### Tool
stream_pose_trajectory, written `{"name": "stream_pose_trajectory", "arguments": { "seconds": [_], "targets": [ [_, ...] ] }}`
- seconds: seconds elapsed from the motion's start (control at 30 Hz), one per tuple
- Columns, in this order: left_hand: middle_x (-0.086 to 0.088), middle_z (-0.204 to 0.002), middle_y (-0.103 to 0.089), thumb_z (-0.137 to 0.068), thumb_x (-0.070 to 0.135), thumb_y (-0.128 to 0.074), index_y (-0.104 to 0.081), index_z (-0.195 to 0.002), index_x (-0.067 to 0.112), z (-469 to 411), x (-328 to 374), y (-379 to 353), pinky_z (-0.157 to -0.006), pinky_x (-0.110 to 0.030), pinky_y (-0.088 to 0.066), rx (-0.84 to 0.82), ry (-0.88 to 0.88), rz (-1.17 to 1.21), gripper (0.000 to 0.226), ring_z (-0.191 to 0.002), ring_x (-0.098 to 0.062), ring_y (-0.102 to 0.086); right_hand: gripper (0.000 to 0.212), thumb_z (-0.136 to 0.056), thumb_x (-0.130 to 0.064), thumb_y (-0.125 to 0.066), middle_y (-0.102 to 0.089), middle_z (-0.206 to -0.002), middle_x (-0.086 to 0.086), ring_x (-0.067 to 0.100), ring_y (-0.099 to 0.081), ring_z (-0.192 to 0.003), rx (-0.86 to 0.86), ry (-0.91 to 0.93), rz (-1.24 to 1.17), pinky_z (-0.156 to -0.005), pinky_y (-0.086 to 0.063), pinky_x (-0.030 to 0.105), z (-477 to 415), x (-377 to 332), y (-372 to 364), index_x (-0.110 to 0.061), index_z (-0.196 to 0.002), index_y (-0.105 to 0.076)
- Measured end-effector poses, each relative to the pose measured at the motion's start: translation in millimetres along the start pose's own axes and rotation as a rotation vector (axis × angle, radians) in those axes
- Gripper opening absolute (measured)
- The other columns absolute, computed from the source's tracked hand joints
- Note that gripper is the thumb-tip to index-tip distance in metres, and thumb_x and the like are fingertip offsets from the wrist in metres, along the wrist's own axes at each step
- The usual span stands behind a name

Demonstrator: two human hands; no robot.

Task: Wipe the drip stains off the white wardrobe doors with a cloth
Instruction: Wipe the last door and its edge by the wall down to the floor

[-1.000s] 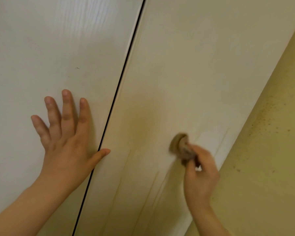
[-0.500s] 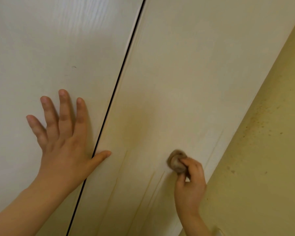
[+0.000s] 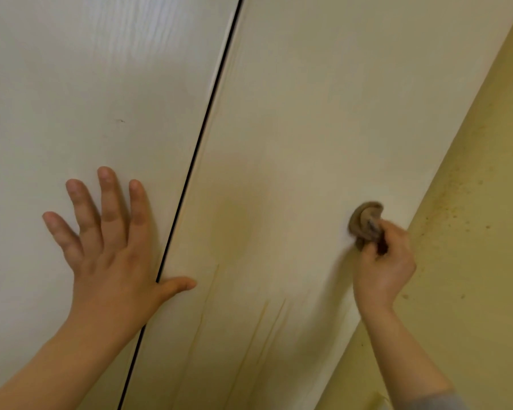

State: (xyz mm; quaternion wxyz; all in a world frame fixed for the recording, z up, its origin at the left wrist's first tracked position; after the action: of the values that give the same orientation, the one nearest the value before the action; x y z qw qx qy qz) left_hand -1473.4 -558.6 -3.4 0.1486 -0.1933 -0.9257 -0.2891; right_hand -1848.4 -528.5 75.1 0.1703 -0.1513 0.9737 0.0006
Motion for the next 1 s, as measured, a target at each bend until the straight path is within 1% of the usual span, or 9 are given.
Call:
{"name": "stream_pose_trajectory", "arguments": {
  "seconds": [0.1,0.2,0.3,0.4,0.53,0.7,0.83,0.9,1.0],
  "targets": [
    [-0.008,-0.161,0.027,-0.035,0.07,-0.079,0.014,-0.156,0.015,0,-1,-2,-0.109,-0.069,0.011,-0.024,0.009,-0.005,0.162,-0.145,-0.034,0.03,0.039,-0.075,0.011,-0.054,-0.067,-0.103,0.007,0.026,-0.064,-0.089,-0.146,-0.025,-0.034,-0.073,-0.052,0.031,64,9,0,-0.008,-0.105,-0.07],
    [-0.008,-0.161,0.027,-0.038,0.071,-0.074,0.014,-0.156,0.016,2,-2,-2,-0.11,-0.063,0.017,-0.034,0.015,0.012,0.157,-0.146,-0.033,0.03,0.049,-0.076,0.019,-0.058,-0.068,-0.099,0.0,0.022,-0.065,-0.093,-0.254,-0.133,-0.116,-0.079,-0.053,0.025,77,21,6,-0.02,-0.102,-0.07],
    [-0.007,-0.162,0.027,-0.038,0.069,-0.079,0.011,-0.157,0.015,2,-2,-2,-0.111,-0.062,0.017,-0.039,0.014,0.013,0.159,-0.146,-0.034,0.028,0.038,-0.081,0.008,-0.057,-0.07,-0.102,0.004,0.018,-0.064,-0.095,-0.058,-0.183,-0.121,-0.086,-0.052,0.033,34,25,25,-0.014,-0.107,-0.072],
    [-0.005,-0.161,0.029,-0.037,0.064,-0.086,0.007,-0.158,0.014,3,-1,-1,-0.11,-0.07,0.009,-0.014,0.009,0.005,0.16,-0.146,-0.033,0.027,0.038,-0.08,0.003,-0.053,-0.069,-0.107,0.01,0.005,-0.055,-0.096,0.101,-0.132,-0.048,-0.088,-0.042,0.014,-23,19,25,-0.007,-0.113,-0.07],
    [-0.002,-0.16,0.031,-0.039,0.066,-0.079,0.009,-0.157,0.015,3,1,-1,-0.109,-0.074,0.006,0.008,-0.004,0.011,0.156,-0.146,-0.032,0.028,0.045,-0.081,0.007,-0.05,-0.066,-0.113,0.01,0.006,-0.054,-0.098,0.075,-0.147,-0.037,-0.09,-0.041,0.012,-54,21,7,-0.009,-0.118,-0.068],
    [-0.003,-0.16,0.029,-0.04,0.066,-0.076,0.005,-0.158,0.014,4,1,-2,-0.109,-0.077,0.002,0.003,-0.007,0.019,0.152,-0.147,-0.034,0.023,0.04,-0.077,0.004,-0.052,-0.066,-0.108,0.012,0.021,-0.06,-0.094,-0.066,-0.103,0.04,-0.082,-0.041,0.019,39,37,6,-0.004,-0.113,-0.07],
    [-0.002,-0.159,0.031,-0.039,0.063,-0.083,0.011,-0.157,0.017,4,1,-3,-0.11,-0.074,0.005,0.0,0.0,0.019,0.158,-0.146,-0.032,0.026,0.039,-0.081,0.014,-0.059,-0.067,-0.103,0.001,0.024,-0.063,-0.095,-0.219,-0.236,-0.02,-0.084,-0.049,0.022,83,54,13,-0.011,-0.108,-0.071],
    [-0.002,-0.159,0.031,-0.039,0.064,-0.081,0.009,-0.158,0.016,4,0,-2,-0.11,-0.073,0.005,0.012,-0.008,0.008,0.156,-0.146,-0.031,0.028,0.04,-0.081,0.014,-0.057,-0.066,-0.101,-0.002,0.023,-0.063,-0.096,-0.163,-0.251,-0.053,-0.087,-0.048,0.019,62,52,18,-0.011,-0.108,-0.071],
    [-0.015,-0.163,0.018,-0.036,0.061,-0.083,0.001,-0.157,0.012,5,-1,-2,-0.107,-0.078,0.001,0.041,-0.019,0.003,0.155,-0.148,-0.038,0.021,0.04,-0.08,0.009,-0.054,-0.067,-0.106,0.004,0.019,-0.062,-0.098,0.023,-0.194,-0.07,-0.091,-0.05,0.031,3,44,25,-0.008,-0.112,-0.07]
  ]
}}
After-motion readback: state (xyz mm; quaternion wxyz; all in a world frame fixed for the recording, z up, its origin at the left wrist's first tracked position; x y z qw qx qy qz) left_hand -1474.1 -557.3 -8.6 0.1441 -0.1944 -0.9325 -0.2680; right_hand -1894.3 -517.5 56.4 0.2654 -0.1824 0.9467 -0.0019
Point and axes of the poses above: each hand's wrist, its own z-axis away from the middle knuckle, its own y-axis out of the back of the hand, x = y × z, the point moved 9 cm from there along -z, towards the middle knuckle
